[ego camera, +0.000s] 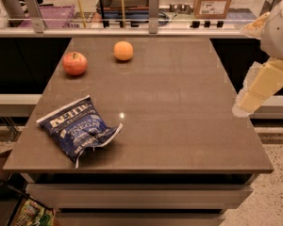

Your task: Pick apple

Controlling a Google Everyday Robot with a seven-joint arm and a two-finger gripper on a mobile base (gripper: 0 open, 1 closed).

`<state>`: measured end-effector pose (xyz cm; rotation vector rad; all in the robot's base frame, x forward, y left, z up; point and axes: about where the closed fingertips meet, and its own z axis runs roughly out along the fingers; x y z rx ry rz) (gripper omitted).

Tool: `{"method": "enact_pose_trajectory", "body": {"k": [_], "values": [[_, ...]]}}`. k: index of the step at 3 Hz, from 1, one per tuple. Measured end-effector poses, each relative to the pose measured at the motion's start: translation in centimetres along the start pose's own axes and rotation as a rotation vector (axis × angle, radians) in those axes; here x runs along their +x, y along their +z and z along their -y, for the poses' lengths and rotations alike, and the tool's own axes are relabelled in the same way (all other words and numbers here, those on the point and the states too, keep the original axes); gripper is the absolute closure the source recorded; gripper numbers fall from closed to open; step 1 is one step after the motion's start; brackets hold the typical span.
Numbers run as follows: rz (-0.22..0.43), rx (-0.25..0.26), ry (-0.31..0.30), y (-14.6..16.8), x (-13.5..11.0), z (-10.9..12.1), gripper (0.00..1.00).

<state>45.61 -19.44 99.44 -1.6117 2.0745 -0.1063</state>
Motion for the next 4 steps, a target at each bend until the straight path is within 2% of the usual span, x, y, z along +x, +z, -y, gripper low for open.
{"method": "enact_pose_trajectory", "body": {"k": [1, 2, 4], "values": [[0.084, 0.028, 0.021, 0.1, -1.8, 1.0, 0.00], [0.170, 0.023, 0.056, 0.1, -4.0, 2.2, 0.00], [0.356, -0.022, 0.232, 1.7, -7.4, 3.1, 0.00]]}}
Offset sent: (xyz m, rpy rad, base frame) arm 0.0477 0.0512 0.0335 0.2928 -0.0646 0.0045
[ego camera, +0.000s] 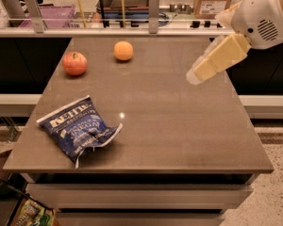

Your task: Pick apple

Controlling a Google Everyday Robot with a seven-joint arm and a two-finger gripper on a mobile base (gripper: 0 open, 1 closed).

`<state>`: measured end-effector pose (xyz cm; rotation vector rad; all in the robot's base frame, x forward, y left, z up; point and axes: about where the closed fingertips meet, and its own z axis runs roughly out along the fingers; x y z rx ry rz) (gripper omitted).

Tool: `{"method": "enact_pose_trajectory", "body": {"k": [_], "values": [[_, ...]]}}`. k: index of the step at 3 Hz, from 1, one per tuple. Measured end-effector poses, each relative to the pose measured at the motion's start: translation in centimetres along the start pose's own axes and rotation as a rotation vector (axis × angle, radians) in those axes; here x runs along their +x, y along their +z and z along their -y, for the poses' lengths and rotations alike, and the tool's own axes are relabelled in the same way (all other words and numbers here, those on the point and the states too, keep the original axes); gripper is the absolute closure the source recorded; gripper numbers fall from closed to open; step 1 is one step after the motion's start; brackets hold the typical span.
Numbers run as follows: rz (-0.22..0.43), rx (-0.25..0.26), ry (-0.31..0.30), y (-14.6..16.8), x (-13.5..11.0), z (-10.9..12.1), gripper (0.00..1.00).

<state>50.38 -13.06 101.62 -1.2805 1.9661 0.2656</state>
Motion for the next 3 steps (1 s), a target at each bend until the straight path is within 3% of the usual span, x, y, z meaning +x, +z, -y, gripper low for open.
{"method": "enact_pose_trajectory", "body": {"k": [1, 2, 3], "values": [[0.086, 0.018, 0.063, 2.6, -1.4, -0.2, 0.00], [0.130, 0.049, 0.083, 5.2, -3.2, -0.5, 0.00], [0.157, 0.071, 0.100, 10.1, -5.3, 0.1, 0.00]]}}
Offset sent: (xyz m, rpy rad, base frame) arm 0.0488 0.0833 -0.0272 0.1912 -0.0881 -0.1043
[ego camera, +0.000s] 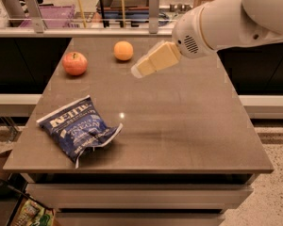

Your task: Pick apple

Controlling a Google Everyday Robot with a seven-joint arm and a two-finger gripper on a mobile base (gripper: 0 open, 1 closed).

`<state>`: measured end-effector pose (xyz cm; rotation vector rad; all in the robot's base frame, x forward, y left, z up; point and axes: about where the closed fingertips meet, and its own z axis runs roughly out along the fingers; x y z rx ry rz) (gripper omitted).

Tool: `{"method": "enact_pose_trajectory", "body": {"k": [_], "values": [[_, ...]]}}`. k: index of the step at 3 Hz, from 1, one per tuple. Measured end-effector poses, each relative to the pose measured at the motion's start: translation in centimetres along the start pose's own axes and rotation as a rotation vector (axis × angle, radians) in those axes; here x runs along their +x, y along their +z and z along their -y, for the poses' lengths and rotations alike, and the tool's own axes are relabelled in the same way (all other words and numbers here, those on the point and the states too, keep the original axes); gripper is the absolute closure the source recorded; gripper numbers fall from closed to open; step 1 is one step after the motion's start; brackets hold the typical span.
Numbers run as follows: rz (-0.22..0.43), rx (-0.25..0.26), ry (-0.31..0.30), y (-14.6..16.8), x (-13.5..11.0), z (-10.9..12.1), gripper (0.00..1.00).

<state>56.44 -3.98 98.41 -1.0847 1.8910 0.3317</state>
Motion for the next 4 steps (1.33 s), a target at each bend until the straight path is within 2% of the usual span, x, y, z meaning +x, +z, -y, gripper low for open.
{"method": "enact_pose_trajectory", "body": {"k": [2, 4], "values": [[0.014, -0.037, -0.010, 3.1, -0.4, 0.8, 0.00], [0.077, -0.100, -0.006, 8.3, -0.8, 0.1, 0.00]]}}
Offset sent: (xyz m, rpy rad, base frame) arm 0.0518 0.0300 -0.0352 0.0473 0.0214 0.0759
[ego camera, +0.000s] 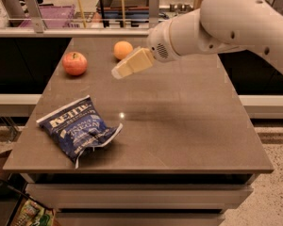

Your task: Pick apple

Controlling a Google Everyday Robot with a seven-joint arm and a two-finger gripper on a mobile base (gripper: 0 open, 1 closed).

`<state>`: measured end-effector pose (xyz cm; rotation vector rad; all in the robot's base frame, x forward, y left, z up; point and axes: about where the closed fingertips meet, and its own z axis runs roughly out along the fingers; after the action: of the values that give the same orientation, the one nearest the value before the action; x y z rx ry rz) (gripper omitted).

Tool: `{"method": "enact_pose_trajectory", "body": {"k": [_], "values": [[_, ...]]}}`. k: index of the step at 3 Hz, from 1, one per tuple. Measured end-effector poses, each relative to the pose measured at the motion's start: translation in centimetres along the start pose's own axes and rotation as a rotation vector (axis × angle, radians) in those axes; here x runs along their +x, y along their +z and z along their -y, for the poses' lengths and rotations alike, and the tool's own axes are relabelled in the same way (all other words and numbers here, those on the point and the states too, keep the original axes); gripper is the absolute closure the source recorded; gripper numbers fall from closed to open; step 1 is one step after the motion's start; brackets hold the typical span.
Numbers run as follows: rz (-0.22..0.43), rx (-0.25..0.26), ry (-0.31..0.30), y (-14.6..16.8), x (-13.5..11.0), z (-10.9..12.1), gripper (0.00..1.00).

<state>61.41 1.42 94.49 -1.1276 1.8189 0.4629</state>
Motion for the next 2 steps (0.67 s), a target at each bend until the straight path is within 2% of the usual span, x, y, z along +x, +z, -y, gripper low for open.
{"method": "enact_pose_trajectory", "body": {"k": [2], "values": [[0.077, -0.026, -0.013, 3.6, -1.1, -0.6, 0.00]]}}
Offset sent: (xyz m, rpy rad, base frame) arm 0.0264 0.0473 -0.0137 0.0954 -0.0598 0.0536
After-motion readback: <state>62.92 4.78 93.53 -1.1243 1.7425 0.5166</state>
